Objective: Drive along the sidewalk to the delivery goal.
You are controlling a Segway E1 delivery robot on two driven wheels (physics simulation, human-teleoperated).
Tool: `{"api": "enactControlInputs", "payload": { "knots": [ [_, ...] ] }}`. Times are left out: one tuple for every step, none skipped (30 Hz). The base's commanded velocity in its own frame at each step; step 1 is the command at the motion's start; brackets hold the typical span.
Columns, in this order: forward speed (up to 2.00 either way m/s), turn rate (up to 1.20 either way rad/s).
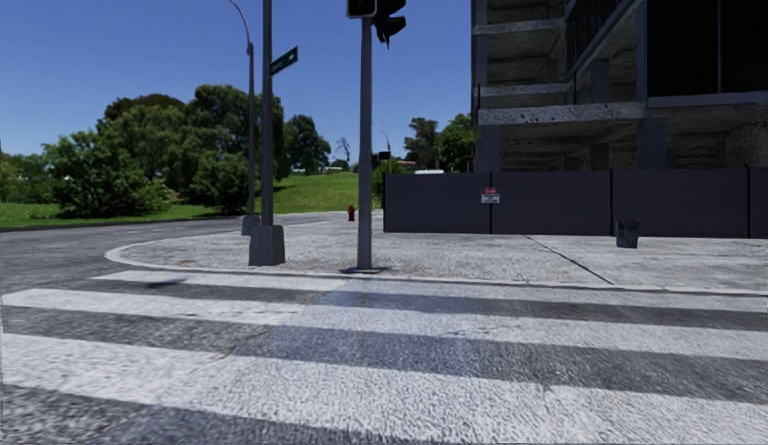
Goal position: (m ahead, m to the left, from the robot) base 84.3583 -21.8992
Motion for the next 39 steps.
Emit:
{"api": "enactControlInputs", "payload": {
  "knots": [
    [2.0, -0.5],
    [2.0, -0.5],
    [2.0, -0.5],
    [2.0, -0.5],
    [2.0, -0.5],
    [2.0, -0.5],
    [2.0, -0.5],
    [2.0, -0.5],
    [2.0, -0.5],
    [2.0, -0.5],
    [2.0, -0.5],
    [2.0, -0.5],
    [2.0, -0.5],
    [2.0, -0.5],
    [2.0, -0.5],
    [2.0, -0.48],
    [2.0, -0.42],
    [2.0, -0.42],
    [2.0, -0.3],
    [2.0, -0.21],
    [2.0, -0.11],
    [2.0, -0.11],
    [2.0, -0.05],
    [2.0, 0.0],
    [2.0, 0.0],
    [2.0, 0.0],
    [2.0, 0.0],
    [2.0, 0.0],
    [2.0, 0.0],
    [2.0, 0.0],
    [2.0, 0.0],
    [2.0, 0.0],
    [2.0, 0.0],
    [2.0, 0.0],
    [2.0, 0.0],
    [2.0, 0.0],
    [2.0, 0.0],
    [2.0, 0.0],
    [2.0, 0.0]
  ]
}}
